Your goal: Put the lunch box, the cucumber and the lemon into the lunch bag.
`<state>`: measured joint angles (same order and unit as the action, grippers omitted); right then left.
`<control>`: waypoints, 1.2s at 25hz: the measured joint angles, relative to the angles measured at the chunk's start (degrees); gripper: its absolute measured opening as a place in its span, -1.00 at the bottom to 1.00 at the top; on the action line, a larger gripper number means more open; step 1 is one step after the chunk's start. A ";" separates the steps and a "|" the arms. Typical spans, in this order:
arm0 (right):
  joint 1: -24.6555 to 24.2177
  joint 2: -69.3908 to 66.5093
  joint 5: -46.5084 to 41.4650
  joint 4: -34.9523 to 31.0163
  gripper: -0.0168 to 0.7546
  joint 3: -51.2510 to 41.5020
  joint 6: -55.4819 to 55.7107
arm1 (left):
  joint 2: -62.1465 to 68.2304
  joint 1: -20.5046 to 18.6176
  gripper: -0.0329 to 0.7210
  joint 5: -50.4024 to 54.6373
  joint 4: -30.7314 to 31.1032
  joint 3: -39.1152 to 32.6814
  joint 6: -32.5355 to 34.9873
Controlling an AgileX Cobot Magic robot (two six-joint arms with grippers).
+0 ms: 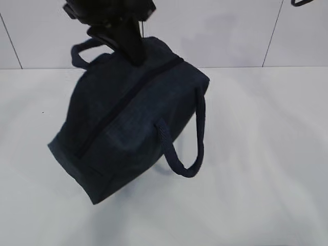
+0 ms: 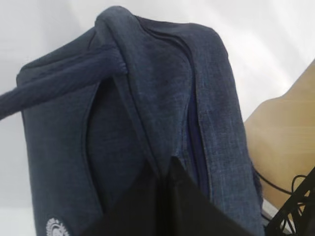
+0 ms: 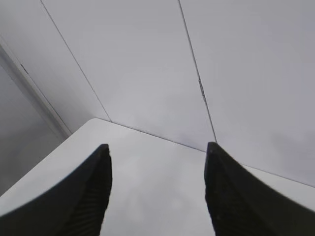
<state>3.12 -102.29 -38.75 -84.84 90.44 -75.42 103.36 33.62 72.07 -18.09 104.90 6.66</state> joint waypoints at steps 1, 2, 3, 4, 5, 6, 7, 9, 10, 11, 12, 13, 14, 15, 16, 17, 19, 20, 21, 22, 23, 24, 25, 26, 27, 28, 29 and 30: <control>-0.12 0.45 0.00 0.81 0.20 0.00 0.79 | 1.14 0.00 -0.94 -1.01 -0.89 0.00 0.87; -0.23 0.93 -0.12 2.00 0.20 0.00 1.73 | 2.08 0.00 -0.94 -2.07 -1.76 0.00 1.53; -0.23 1.20 -0.23 3.30 0.20 0.00 2.62 | 2.87 0.00 -0.94 -3.67 -2.36 0.00 1.72; -0.31 1.33 -0.37 4.38 0.20 0.00 3.67 | 3.37 0.00 -0.94 -5.31 -2.73 0.00 2.08; -0.31 1.41 -0.62 5.65 0.20 0.00 4.66 | 4.15 -0.11 -0.94 -6.74 -3.02 0.00 2.21; -0.31 1.46 -1.02 6.90 0.20 0.00 5.81 | 4.94 -0.24 -0.94 -8.53 -3.28 0.00 2.36; -0.31 1.46 -1.44 8.00 0.20 0.00 6.74 | 5.90 -0.48 -0.94 -10.11 -3.54 0.00 2.39; -0.31 1.46 -2.14 9.71 0.20 0.00 8.26 | 8.18 -0.98 -0.94 -12.76 -3.58 0.00 2.48; -0.31 1.46 -2.43 10.46 0.20 0.00 8.80 | 9.63 -1.35 -0.93 -14.00 -3.40 0.00 2.48; -0.35 1.46 -2.86 11.03 0.20 0.00 9.33 | 10.85 -1.63 -0.91 -15.05 -2.96 0.00 2.52; -0.35 1.46 -3.12 11.57 0.20 0.00 9.80 | 12.06 -2.03 -0.87 -15.88 -2.52 0.00 2.61; -0.44 1.46 -3.38 12.28 0.20 0.00 10.43 | 12.67 -2.29 -0.81 -16.68 -1.90 0.00 2.61; -0.44 1.46 -3.66 12.96 0.20 0.00 11.18 | 12.85 -2.83 -0.68 -17.31 -1.49 0.00 2.61; -0.44 1.46 -3.91 13.50 0.20 0.00 11.76 | 12.85 -3.43 -0.52 -17.83 -1.37 0.00 2.61; -0.44 1.46 -4.33 13.94 0.20 0.00 12.07 | 12.85 -4.08 -0.36 -18.06 -1.25 0.12 2.61; -0.44 1.46 -4.78 14.31 0.20 0.00 12.54 | 12.85 -4.63 -0.16 -18.19 -1.16 0.25 2.61; -0.44 1.46 -5.64 14.47 0.20 0.00 13.38 | 12.29 -5.98 0.17 -18.19 -1.01 0.25 2.61; -0.44 1.46 -6.00 14.67 0.20 0.00 13.72 | 11.76 -6.40 0.26 -18.19 -0.46 0.25 2.61; -0.44 1.46 -6.42 14.68 0.20 0.00 14.70 | 11.02 -6.92 0.31 -17.92 0.02 0.25 2.61; -0.44 1.46 -6.85 14.75 0.20 0.00 15.51 | 10.18 -7.41 0.35 -17.65 0.73 0.25 2.61; -0.44 1.55 -7.33 14.75 0.20 0.00 16.37 | 8.97 -7.82 0.36 -17.67 1.51 0.25 2.61; -0.44 1.79 -7.70 14.81 0.20 0.00 16.97 | 7.59 -7.93 0.37 -17.54 2.57 0.25 2.61; -0.44 1.99 -8.01 14.89 0.20 0.00 17.53 | 6.01 -8.07 0.38 -17.54 3.61 0.25 2.61; -0.44 2.76 -7.99 14.89 0.20 0.00 18.31 | 4.56 -8.07 0.39 -17.54 4.70 0.25 2.61; -0.44 3.72 -8.11 15.02 0.20 0.00 18.85 | 2.79 -8.07 0.39 -17.54 5.47 0.25 2.61; -0.44 4.98 -8.11 15.02 0.20 0.13 19.73 | 0.97 -8.07 0.39 -17.54 5.96 0.25 2.61; -0.44 6.26 -8.11 15.12 0.20 0.17 20.54 | -0.92 -8.07 0.39 -17.65 6.23 0.25 2.61; -0.44 8.04 -7.82 15.47 0.20 0.26 21.27 | -2.49 -8.07 0.39 -17.73 6.49 0.25 2.61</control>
<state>2.68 -94.25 -46.57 -69.37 90.71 -54.15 100.88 25.55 54.34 -11.59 105.15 9.26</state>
